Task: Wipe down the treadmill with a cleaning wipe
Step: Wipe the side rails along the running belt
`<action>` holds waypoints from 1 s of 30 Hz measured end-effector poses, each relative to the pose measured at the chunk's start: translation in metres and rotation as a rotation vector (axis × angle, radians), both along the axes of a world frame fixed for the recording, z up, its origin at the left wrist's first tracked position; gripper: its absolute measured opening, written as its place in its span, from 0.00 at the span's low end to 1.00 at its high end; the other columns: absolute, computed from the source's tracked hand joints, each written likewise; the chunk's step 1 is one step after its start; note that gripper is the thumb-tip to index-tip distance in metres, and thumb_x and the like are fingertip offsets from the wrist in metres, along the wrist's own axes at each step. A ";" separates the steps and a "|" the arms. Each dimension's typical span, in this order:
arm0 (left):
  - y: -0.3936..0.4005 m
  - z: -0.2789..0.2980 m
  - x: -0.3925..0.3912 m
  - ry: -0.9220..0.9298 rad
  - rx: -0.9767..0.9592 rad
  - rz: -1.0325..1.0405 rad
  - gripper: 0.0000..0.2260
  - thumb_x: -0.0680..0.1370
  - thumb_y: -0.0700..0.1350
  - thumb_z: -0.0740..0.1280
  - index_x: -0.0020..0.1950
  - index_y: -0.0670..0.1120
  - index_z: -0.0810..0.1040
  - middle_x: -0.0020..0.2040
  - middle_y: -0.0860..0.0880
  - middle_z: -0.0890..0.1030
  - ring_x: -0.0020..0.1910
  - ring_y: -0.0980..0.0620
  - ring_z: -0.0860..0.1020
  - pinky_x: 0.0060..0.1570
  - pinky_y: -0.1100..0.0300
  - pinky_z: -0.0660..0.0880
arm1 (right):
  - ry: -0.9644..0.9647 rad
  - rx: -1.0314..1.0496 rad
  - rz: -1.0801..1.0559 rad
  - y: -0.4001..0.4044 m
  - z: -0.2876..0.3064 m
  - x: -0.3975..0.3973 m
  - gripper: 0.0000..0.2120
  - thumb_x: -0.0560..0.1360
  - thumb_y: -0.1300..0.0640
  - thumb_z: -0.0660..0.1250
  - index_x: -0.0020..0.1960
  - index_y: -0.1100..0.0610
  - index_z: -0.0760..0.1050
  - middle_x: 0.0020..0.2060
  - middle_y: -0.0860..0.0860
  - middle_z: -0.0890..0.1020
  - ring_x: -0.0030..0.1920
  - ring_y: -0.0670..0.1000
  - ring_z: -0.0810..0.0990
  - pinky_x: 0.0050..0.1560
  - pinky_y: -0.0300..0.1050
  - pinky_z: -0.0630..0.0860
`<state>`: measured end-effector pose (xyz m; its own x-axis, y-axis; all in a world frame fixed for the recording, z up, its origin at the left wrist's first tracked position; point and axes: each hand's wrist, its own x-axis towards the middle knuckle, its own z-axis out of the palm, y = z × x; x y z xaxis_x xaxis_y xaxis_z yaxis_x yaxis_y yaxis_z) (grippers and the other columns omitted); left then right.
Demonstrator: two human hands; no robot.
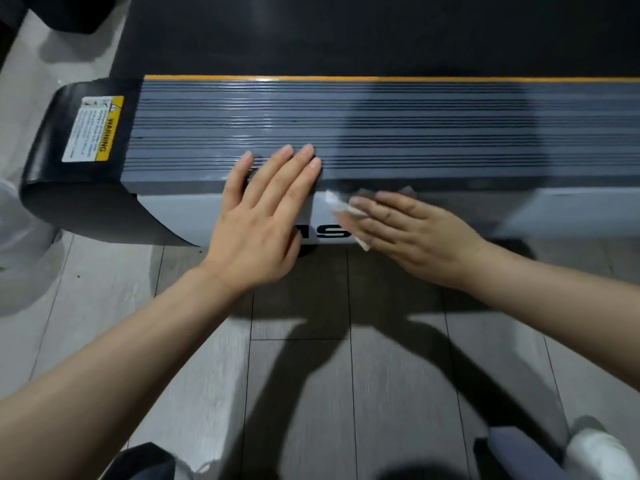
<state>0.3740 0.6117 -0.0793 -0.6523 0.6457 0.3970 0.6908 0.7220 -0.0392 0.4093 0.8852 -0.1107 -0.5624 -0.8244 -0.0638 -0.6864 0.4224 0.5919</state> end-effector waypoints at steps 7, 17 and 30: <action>0.038 -0.002 0.007 0.005 -0.012 -0.064 0.31 0.73 0.42 0.59 0.78 0.41 0.63 0.78 0.45 0.63 0.77 0.47 0.61 0.75 0.44 0.53 | 0.039 0.547 -0.004 0.023 -0.047 0.023 0.34 0.81 0.53 0.54 0.77 0.70 0.42 0.73 0.71 0.36 0.71 0.71 0.28 0.66 0.69 0.24; 0.057 -0.013 0.011 0.059 0.057 -0.017 0.33 0.70 0.41 0.64 0.76 0.39 0.64 0.75 0.41 0.67 0.75 0.43 0.62 0.74 0.42 0.53 | 0.242 -0.226 -0.238 0.044 0.014 0.012 0.30 0.80 0.60 0.52 0.80 0.58 0.48 0.78 0.54 0.55 0.77 0.58 0.55 0.77 0.57 0.48; 0.084 -0.021 0.016 0.141 0.044 -0.085 0.32 0.72 0.39 0.61 0.76 0.37 0.63 0.75 0.38 0.66 0.75 0.39 0.63 0.75 0.42 0.54 | -0.280 -0.563 -0.452 0.060 -0.024 0.079 0.24 0.75 0.63 0.62 0.71 0.60 0.70 0.67 0.55 0.75 0.69 0.56 0.72 0.73 0.50 0.56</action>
<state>0.3897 0.6953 -0.1003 -0.5324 0.6758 0.5098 0.7392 0.6646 -0.1091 0.4882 0.9448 -0.1344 -0.8768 -0.4688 0.1072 -0.4680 0.8831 0.0343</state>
